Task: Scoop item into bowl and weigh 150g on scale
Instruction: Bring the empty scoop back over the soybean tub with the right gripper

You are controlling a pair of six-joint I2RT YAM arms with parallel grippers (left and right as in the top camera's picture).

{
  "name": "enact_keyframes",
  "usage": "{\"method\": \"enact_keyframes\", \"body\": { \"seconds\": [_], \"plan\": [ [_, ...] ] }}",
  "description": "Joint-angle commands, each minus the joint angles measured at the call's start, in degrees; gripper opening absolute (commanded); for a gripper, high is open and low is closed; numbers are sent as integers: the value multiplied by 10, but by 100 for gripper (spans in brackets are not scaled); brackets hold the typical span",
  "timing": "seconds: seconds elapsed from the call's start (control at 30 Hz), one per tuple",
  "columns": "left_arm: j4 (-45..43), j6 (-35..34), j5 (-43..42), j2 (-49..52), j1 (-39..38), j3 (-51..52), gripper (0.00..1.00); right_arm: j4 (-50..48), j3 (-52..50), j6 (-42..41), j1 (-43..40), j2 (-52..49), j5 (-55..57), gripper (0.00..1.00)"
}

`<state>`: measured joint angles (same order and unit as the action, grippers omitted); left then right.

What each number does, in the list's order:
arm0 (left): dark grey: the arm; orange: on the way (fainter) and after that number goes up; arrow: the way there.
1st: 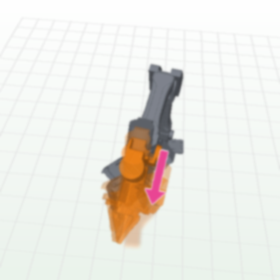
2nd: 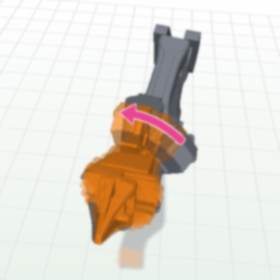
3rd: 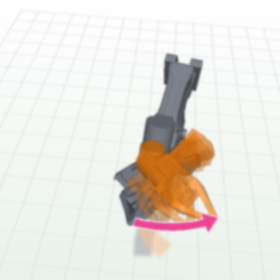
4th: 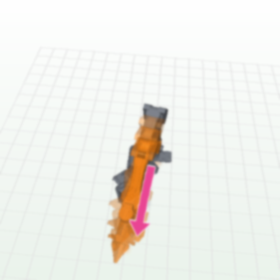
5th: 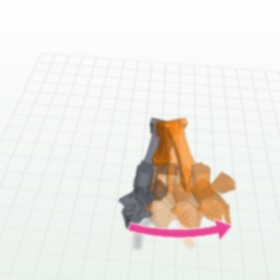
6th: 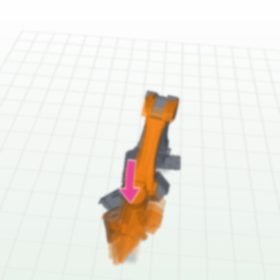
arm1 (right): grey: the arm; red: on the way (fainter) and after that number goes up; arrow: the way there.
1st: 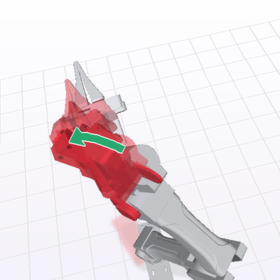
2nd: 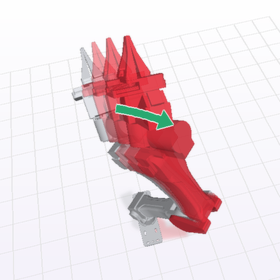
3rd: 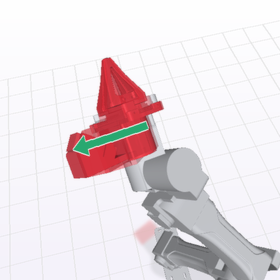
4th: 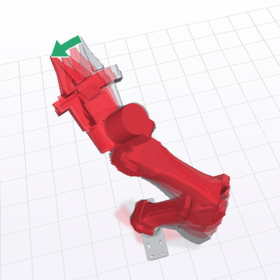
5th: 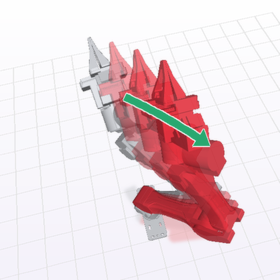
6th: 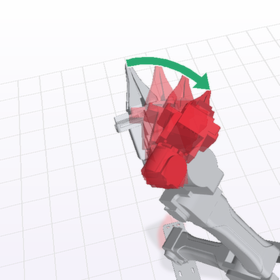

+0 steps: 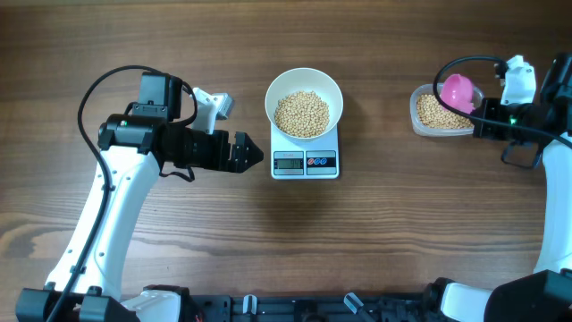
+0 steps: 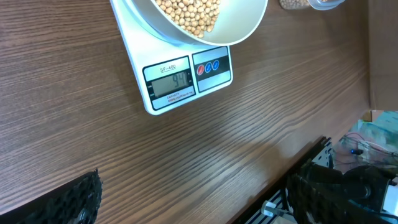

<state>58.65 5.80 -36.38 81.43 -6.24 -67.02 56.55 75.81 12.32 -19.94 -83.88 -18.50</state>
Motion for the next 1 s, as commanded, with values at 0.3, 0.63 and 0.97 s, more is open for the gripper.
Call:
{"method": "enact_keyframes", "body": {
  "seconds": [0.3,0.63,0.97],
  "plan": [
    [-1,13,-11,0,2,6,100,-28,2,23,78,6,215,4],
    [-1,13,-11,0,2,6,100,-26,-5,10,162,-7,372,4],
    [-1,13,-10,0,2,6,100,-37,-41,-9,163,-13,403,4]
  ]
}}
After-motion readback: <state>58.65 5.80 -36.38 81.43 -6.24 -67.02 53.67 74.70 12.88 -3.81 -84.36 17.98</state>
